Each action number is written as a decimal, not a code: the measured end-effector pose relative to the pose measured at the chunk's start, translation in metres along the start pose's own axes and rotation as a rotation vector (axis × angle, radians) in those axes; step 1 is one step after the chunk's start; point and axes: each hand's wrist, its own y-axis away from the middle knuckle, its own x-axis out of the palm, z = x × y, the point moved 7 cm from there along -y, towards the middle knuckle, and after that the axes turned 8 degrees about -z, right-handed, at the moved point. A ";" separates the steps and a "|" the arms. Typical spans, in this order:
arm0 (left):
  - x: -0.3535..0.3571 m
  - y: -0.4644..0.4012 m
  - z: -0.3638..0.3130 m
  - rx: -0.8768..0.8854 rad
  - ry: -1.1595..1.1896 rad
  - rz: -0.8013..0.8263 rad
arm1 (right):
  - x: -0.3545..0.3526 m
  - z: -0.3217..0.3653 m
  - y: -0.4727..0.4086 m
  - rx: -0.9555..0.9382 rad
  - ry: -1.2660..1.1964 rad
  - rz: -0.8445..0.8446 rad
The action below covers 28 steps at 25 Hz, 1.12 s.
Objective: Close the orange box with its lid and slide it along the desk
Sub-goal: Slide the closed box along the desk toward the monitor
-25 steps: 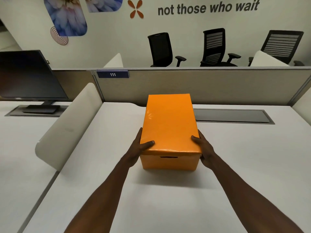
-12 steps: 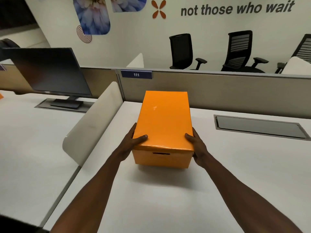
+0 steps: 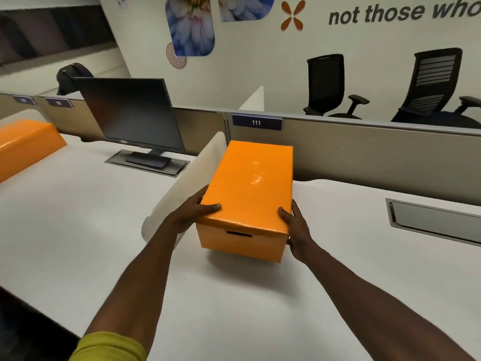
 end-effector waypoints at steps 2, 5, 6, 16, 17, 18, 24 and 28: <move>-0.011 -0.006 0.011 -0.037 -0.015 -0.005 | 0.013 -0.003 -0.004 -0.001 -0.004 0.010; -0.017 -0.007 0.024 -0.069 -0.002 -0.026 | 0.024 -0.015 -0.011 -0.015 -0.008 0.007; -0.019 -0.007 0.027 -0.069 -0.003 -0.038 | 0.026 -0.019 -0.014 -0.022 -0.009 0.008; -0.068 -0.007 0.030 -0.074 -0.491 -0.440 | 0.072 -0.033 -0.013 -0.024 0.032 0.037; -0.068 -0.006 0.029 -0.048 -0.511 -0.456 | 0.075 -0.032 -0.013 -0.039 0.055 0.047; -0.067 -0.005 0.029 -0.032 -0.516 -0.462 | 0.077 -0.031 -0.012 -0.045 0.081 0.055; -0.055 0.005 0.027 0.075 -0.658 -0.539 | 0.071 -0.019 -0.006 -0.226 0.402 -0.046; -0.042 0.005 0.031 0.123 -0.835 -0.469 | 0.077 -0.009 -0.003 -0.257 0.501 0.016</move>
